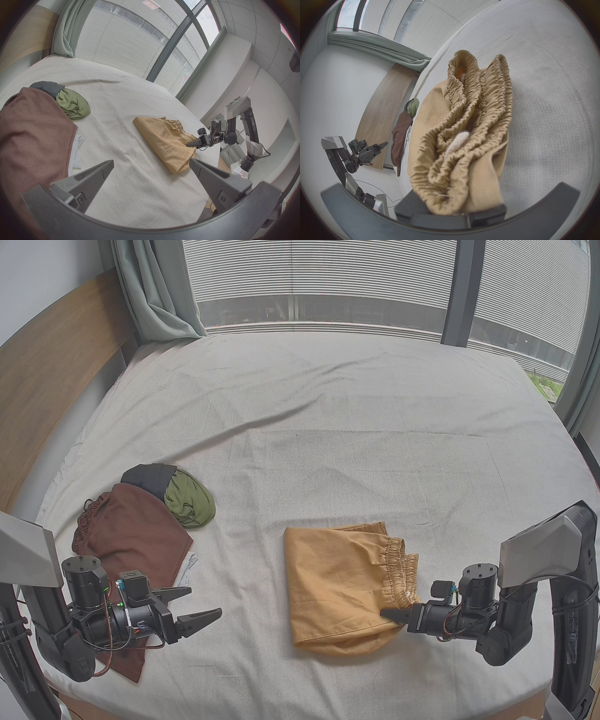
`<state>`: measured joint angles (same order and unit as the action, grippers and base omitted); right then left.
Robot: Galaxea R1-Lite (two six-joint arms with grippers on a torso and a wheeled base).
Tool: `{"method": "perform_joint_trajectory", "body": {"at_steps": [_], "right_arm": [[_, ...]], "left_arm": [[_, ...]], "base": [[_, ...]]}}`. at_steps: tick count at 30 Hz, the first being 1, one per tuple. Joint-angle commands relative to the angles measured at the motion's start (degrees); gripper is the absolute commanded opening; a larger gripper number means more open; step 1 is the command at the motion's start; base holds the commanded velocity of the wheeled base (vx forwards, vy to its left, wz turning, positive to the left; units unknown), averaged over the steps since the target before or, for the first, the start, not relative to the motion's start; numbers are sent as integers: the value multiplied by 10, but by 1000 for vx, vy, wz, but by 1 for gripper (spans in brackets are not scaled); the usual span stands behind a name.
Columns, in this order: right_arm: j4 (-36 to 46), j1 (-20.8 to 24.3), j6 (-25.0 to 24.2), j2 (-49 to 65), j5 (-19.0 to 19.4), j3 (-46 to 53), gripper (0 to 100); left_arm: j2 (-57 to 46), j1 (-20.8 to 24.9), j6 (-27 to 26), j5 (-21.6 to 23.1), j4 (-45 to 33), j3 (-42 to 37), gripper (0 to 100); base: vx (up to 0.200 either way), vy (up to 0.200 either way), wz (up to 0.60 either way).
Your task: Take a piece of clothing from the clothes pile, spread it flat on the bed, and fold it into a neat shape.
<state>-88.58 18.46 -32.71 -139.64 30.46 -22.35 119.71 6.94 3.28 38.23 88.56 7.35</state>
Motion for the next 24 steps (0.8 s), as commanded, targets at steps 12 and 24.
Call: {"method": "perform_joint_trajectory", "body": {"at_steps": [12, 24], "right_arm": [[1, 36, 0, 93, 2, 10, 0], [2, 60, 0, 154, 3, 14, 0]], "left_arm": [[-5, -3, -17, 0, 0, -9, 100], [-14, 1, -16, 0, 1, -11, 100]], "base": [[0, 0, 0], [0, 0, 0]]}}
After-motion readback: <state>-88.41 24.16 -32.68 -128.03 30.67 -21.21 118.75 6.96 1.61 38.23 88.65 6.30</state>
